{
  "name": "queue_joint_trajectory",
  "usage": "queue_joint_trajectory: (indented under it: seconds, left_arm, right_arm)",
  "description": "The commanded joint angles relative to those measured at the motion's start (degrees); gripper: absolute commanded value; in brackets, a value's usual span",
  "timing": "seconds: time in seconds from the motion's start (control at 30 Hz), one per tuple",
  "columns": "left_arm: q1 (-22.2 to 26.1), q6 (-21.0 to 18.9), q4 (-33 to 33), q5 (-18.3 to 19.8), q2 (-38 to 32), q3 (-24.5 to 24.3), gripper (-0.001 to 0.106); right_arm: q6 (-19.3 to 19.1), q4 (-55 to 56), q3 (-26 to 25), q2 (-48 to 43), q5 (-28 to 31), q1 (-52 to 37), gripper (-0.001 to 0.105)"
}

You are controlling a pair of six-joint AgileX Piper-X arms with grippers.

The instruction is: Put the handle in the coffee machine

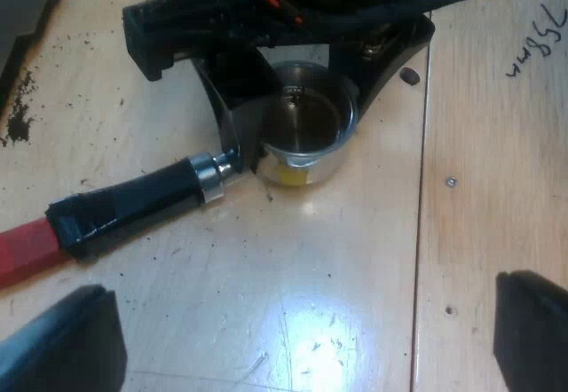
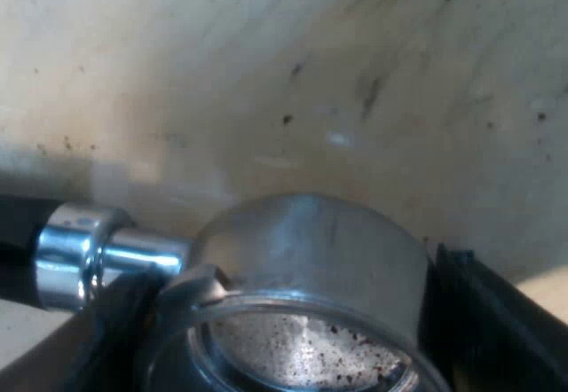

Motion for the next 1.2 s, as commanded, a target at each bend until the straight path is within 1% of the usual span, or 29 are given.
queue_joint_trajectory:
  seconds: [0.03, 0.2, 0.27, 0.37, 0.43, 0.6, 0.77, 0.83, 0.9, 0.93, 1.03, 1.07, 1.13, 1.2]
  left_arm:
    - [-0.3, -0.2, -1.3, -0.5, -0.3, -0.2, 0.086]
    - [-0.3, -0.1, -2.8, -0.3, -0.3, -0.2, 0.086]
    - [-0.3, -0.1, -2.8, 0.1, -0.3, -0.2, 0.086]
    - [-0.3, -0.1, -2.3, 0.1, -0.3, -0.2, 0.086]
    - [-0.3, -0.1, -2.0, 0.1, -0.3, -0.2, 0.086]
    - [-0.3, -0.1, -1.9, 0.1, -0.3, -0.2, 0.086]
    - [-0.3, -0.1, -1.9, 0.1, -0.3, -0.2, 0.086]
    - [-0.3, -0.1, -1.9, 0.1, -0.3, -0.2, 0.086]
    - [-0.3, -0.1, -1.2, 0.1, -0.3, -0.9, 0.086]
    - [-0.3, -0.1, -1.0, 0.1, -0.3, -1.2, 0.086]
    - [-0.3, -0.1, 0.3, -0.1, -0.3, -3.0, 0.086]
    - [-0.3, -0.1, 0.5, -0.1, -0.3, -3.7, 0.086]
    - [-0.3, -0.1, 0.7, -0.1, -0.3, -4.7, 0.086]
    - [-0.3, 0.2, 0.7, -0.1, -0.3, -6.2, 0.086]
  right_arm:
    - [-0.1, 0.4, 0.0, 0.5, -1.7, 0.0, 0.0]
    - [-4.0, 0.4, 0.0, 0.2, -1.7, 0.0, 0.0]
    - [-4.7, 0.4, 0.0, -0.3, -1.7, 0.0, 0.0]
    - [-7.4, 0.9, 0.0, -1.5, -1.7, 0.0, 0.0]
    - [-7.6, 2.2, 0.0, -2.7, -1.2, 0.0, 0.0]
    - [-9.7, 6.3, 0.0, -6.6, 0.8, 0.0, 0.0]
    - [-12.1, 10.3, 0.0, -10.2, 1.0, -0.1, 0.0]
    - [-13.9, 12.0, 0.0, -11.4, 1.0, -0.1, 0.0]
    - [-16.9, 14.3, 0.0, -13.0, 1.4, -0.1, 0.0]
    - [-17.4, 15.1, 0.0, -13.6, 1.4, -0.1, 0.0]
    - [-20.1, 17.7, 0.0, -15.4, 1.4, -0.1, 0.0]
    - [-21.7, 18.8, 0.0, -16.1, 0.9, -0.1, 0.0]
    - [-23.5, 20.0, 0.0, -17.1, 0.3, -0.1, 0.0]
    - [-26.2, 20.8, 0.0, -18.4, -0.5, -0.1, 0.0]
